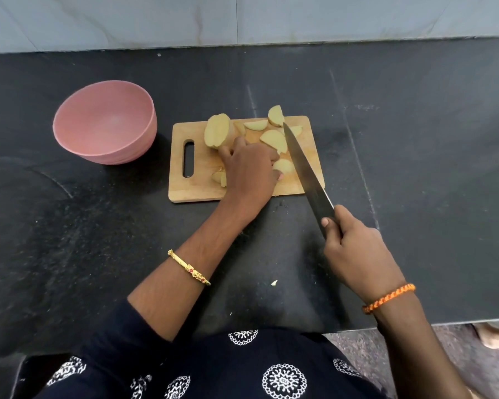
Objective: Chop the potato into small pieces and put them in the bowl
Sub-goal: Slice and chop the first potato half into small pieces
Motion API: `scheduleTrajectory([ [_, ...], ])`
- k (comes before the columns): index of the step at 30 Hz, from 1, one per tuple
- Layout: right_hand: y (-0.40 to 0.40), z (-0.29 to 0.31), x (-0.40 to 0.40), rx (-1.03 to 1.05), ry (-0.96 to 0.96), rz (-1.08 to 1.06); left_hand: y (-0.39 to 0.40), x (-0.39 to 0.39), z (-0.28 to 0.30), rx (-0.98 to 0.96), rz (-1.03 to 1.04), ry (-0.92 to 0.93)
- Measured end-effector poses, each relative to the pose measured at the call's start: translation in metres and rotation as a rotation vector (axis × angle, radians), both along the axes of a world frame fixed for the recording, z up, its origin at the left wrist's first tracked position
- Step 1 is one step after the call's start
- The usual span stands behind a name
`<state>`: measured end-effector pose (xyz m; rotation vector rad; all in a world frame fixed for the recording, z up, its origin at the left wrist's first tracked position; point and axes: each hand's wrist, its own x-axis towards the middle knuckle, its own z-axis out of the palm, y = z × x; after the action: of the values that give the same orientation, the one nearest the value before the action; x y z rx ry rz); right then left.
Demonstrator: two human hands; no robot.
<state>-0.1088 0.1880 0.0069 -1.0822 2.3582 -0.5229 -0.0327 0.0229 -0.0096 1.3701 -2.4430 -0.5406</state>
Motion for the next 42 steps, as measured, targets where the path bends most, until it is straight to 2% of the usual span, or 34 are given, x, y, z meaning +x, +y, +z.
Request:
scheduleTrajectory([
  [12,-0.015,-0.006,0.001,0.023,-0.017,0.008,-0.006,0.005,-0.004,0.061,-0.013,0.069],
  [23,-0.001,0.005,0.005,0.205,0.031,0.060,-0.007,0.006,-0.011,0.031,0.009,0.091],
  [31,-0.018,0.000,0.002,0.003,0.049,0.017,-0.012,0.005,-0.009,0.094,0.051,0.191],
  [42,-0.035,-0.006,0.004,0.134,0.011,0.073,-0.010,0.005,-0.009,0.078,0.094,0.238],
])
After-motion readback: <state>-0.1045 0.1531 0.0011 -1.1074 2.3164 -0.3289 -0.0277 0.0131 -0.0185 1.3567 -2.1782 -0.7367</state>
